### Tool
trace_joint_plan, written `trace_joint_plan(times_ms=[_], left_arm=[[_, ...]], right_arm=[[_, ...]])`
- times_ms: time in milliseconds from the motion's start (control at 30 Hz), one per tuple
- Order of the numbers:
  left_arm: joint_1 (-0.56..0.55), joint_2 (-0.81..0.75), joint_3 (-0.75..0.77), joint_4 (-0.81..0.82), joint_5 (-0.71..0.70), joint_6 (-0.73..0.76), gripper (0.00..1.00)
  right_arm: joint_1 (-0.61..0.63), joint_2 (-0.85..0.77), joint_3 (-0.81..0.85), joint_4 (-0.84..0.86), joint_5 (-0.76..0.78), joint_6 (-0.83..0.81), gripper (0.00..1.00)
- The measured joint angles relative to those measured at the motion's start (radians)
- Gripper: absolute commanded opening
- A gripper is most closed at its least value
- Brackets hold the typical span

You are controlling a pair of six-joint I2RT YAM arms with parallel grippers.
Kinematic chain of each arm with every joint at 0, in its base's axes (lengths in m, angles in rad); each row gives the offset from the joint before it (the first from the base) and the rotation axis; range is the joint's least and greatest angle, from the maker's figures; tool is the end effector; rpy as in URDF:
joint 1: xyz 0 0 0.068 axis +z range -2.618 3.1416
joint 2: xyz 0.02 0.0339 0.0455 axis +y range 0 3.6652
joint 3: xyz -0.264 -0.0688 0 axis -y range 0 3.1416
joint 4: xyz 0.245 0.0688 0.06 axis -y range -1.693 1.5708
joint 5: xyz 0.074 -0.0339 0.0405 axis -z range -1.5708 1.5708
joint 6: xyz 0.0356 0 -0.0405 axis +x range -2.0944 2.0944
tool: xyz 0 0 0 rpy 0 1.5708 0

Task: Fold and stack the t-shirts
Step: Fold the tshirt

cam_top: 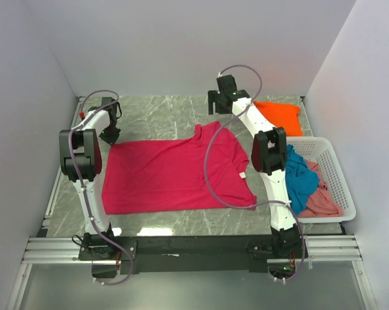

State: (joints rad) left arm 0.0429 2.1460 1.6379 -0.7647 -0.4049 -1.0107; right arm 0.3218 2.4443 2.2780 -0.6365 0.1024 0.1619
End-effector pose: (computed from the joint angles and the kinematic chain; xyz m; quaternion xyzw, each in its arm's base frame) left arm 0.4372 0.0328 0.1662 -0.5128 0.8224 0.1084 0.2212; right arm 0.5229 0.1705 0.2229 -0.0548 0.9245 0.0435 0.3746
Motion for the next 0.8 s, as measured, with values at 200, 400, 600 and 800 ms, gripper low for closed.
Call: trace_joint_plan(times_ms=[200,400,600,800], left_arm=[[0.0,-0.016,-0.026,0.023,0.02,0.002,0.01],[0.0,-0.017,-0.027,0.025,0.02,0.002,0.01],[0.0,-0.025,-0.042,0.04,0.022,0.003,0.01],[0.0,-0.031,-0.05,0.048,0.021,0.004,0.01]], right_arm=[[0.0,0.081,0.008,-0.002,-0.027,-0.005,0.81],[0.0,0.114,0.017,-0.018,-0.046,-0.007,0.81],[0.0,0.148,0.08,-0.039,-0.07,-0.023,0.65],[0.0,0.148,0.077,-0.04,-0.085,-0.032,0.36]])
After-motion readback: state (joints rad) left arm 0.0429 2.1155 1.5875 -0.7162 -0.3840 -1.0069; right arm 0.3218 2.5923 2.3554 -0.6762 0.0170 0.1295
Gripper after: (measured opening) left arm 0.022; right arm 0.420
